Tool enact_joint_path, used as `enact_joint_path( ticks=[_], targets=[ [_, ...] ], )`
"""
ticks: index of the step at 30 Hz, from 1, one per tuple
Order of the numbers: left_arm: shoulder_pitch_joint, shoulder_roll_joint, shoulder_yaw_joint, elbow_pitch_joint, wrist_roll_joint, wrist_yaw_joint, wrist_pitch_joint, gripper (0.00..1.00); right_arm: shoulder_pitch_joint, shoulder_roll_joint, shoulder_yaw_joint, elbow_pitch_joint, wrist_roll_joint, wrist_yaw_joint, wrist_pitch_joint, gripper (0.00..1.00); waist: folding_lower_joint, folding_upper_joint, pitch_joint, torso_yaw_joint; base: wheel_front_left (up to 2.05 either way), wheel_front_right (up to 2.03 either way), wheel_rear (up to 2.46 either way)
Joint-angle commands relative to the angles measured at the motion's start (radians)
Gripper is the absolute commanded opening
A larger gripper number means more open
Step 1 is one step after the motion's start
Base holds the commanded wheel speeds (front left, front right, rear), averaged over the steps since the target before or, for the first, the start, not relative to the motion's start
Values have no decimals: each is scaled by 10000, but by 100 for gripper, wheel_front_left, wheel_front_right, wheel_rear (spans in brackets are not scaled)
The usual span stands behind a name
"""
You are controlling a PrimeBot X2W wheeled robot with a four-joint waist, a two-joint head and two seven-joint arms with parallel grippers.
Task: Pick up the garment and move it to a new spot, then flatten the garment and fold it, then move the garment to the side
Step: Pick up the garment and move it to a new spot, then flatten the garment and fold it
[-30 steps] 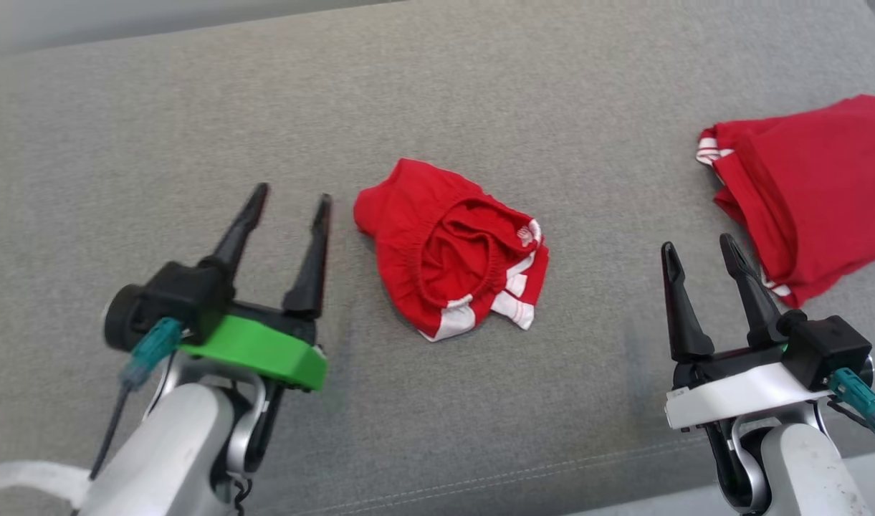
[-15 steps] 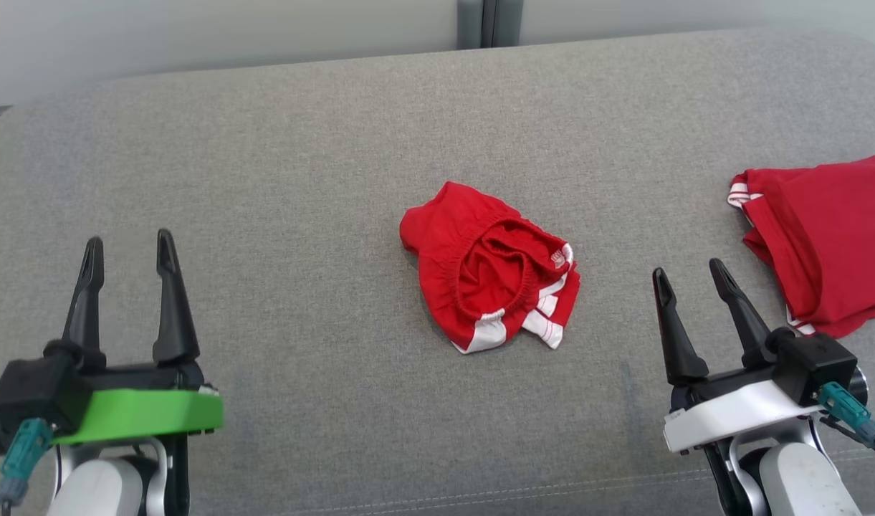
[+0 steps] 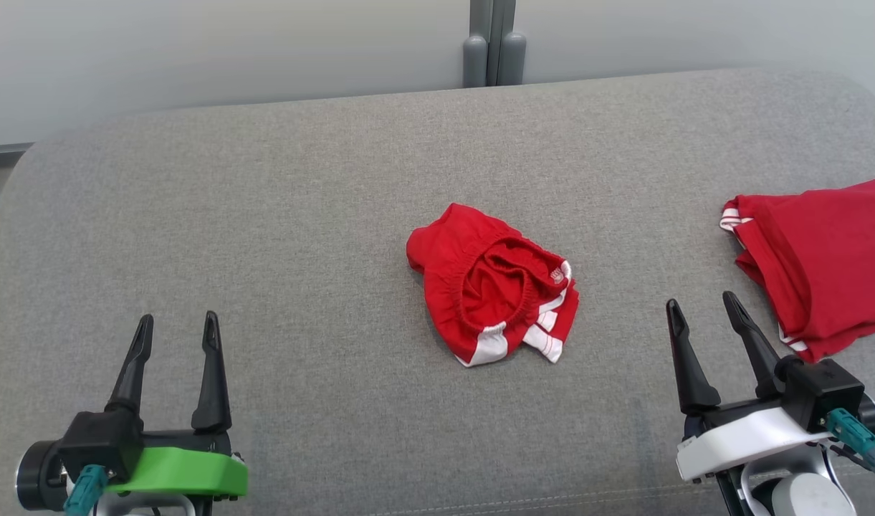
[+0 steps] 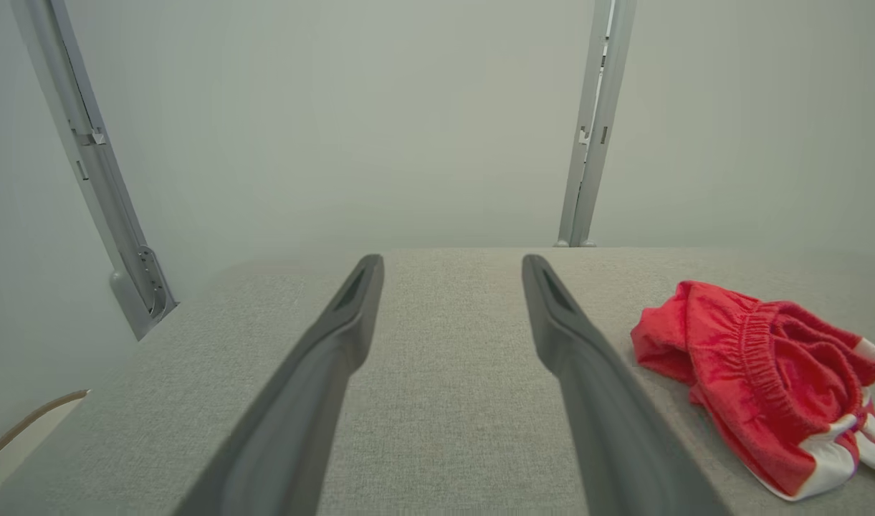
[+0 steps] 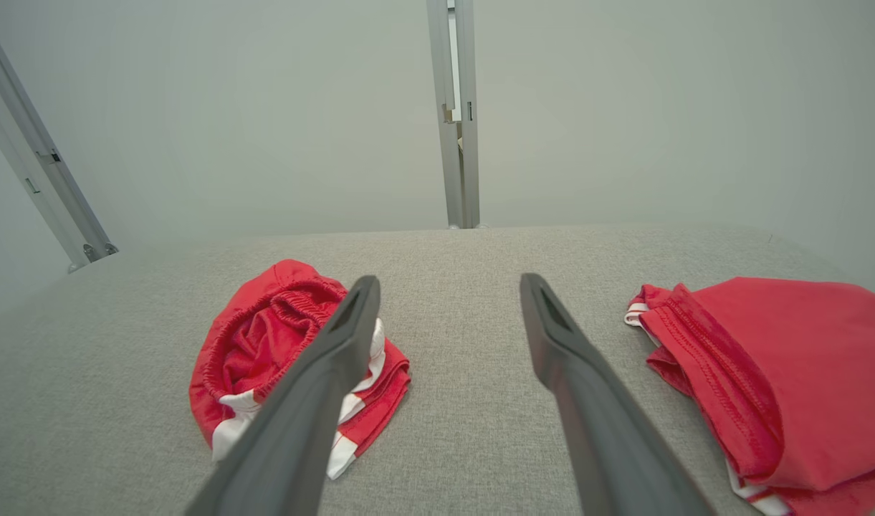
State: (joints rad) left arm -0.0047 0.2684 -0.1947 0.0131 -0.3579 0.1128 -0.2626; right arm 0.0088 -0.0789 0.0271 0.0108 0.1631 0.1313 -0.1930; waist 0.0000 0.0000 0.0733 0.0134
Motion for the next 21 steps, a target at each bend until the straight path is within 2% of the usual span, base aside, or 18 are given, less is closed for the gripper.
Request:
enact_joint_path(
  ticks=[1, 13, 16, 20, 21],
  targets=[
    [78, -30, 50, 63, 83, -74, -22, 100, 133, -10, -19, -67, -68, -12, 50, 100, 0, 0, -31, 14, 0, 0, 0],
    [-292, -306, 65, 439, 457, -454, -22, 100, 187, -32, -28, -340, -70, -13, 249, 100, 0, 0, 0, 286, 0, 0, 0],
    [-388, -388, 69, 433, 538, -527, -21, 100, -19, -308, 216, -337, -132, -12, 374, 100, 0, 0, 121, 425, 0, 0, 0],
    [-608, -543, 19, 480, 640, -625, -23, 100, -475, -1103, 1184, -18, -293, -12, 779, 100, 0, 0, 296, 822, 0, 0, 0],
    [-608, -543, 19, 480, 640, -625, -23, 100, -475, -1103, 1184, -18, -293, -12, 779, 100, 0, 0, 296, 822, 0, 0, 0]
  ],
)
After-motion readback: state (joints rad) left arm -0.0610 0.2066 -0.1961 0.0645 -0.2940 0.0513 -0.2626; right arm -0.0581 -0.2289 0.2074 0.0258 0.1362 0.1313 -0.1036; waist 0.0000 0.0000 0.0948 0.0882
